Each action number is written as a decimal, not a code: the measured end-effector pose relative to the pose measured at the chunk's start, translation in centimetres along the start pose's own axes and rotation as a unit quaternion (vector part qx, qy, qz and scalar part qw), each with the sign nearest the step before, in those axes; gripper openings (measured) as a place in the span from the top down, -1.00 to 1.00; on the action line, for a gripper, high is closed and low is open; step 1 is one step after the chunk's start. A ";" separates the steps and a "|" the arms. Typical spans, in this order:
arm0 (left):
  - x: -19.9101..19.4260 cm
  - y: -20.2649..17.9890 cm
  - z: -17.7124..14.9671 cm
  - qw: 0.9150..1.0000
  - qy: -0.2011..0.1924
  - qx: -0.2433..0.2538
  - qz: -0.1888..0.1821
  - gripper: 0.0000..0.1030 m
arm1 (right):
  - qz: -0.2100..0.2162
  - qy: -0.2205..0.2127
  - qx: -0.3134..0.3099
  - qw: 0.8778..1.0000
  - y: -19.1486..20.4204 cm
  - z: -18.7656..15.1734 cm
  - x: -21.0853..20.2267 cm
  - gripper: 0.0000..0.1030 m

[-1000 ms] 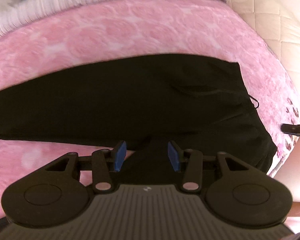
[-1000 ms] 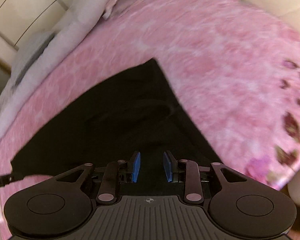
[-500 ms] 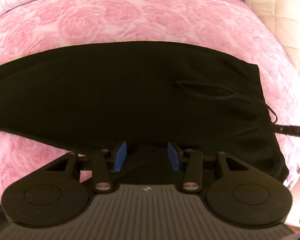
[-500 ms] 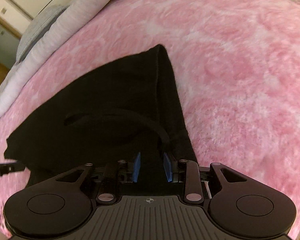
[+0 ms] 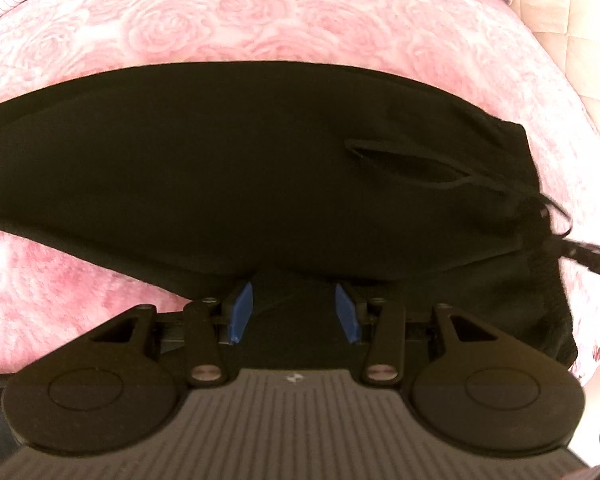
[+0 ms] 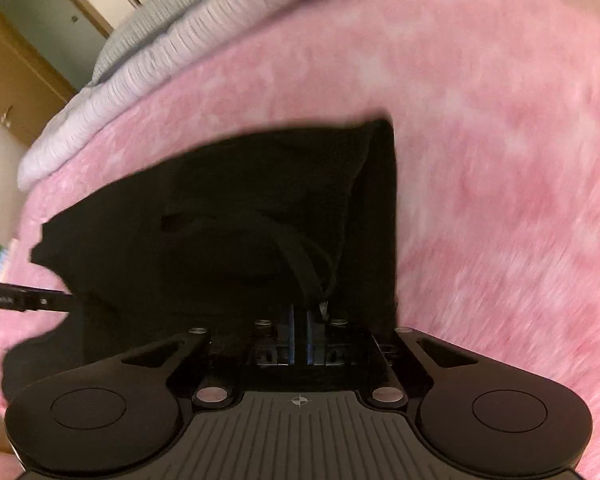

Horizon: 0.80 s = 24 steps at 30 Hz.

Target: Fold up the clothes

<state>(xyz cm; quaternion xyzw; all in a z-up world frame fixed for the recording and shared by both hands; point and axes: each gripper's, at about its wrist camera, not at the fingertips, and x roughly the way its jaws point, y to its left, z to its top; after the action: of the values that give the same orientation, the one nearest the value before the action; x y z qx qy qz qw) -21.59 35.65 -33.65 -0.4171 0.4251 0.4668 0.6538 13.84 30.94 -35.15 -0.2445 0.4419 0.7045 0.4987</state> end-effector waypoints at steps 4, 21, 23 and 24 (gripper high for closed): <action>0.0 0.5 0.0 1.000 -0.009 -0.005 0.003 0.19 | -0.061 -0.029 0.002 0.998 0.5 -0.9 -0.2 0.94; 0.0 5.2 -1.6 0.999 0.004 -0.021 0.037 0.19 | -0.161 -0.002 0.114 0.980 0.3 2.3 -0.9 0.42; 0.0 6.0 -1.7 0.999 0.002 -0.028 0.035 0.19 | -0.148 -0.021 0.110 0.983 1.0 3.3 -1.3 0.42; 0.0 6.3 -1.7 0.999 0.000 -0.032 0.034 0.19 | -0.135 -0.008 0.099 0.986 1.3 3.5 -0.4 0.42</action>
<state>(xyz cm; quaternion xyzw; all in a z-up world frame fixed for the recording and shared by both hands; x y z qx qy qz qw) -27.92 35.41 -35.13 -0.4230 0.4240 0.5018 0.6241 13.09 33.60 -32.61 -0.2452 0.4684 0.5854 0.6147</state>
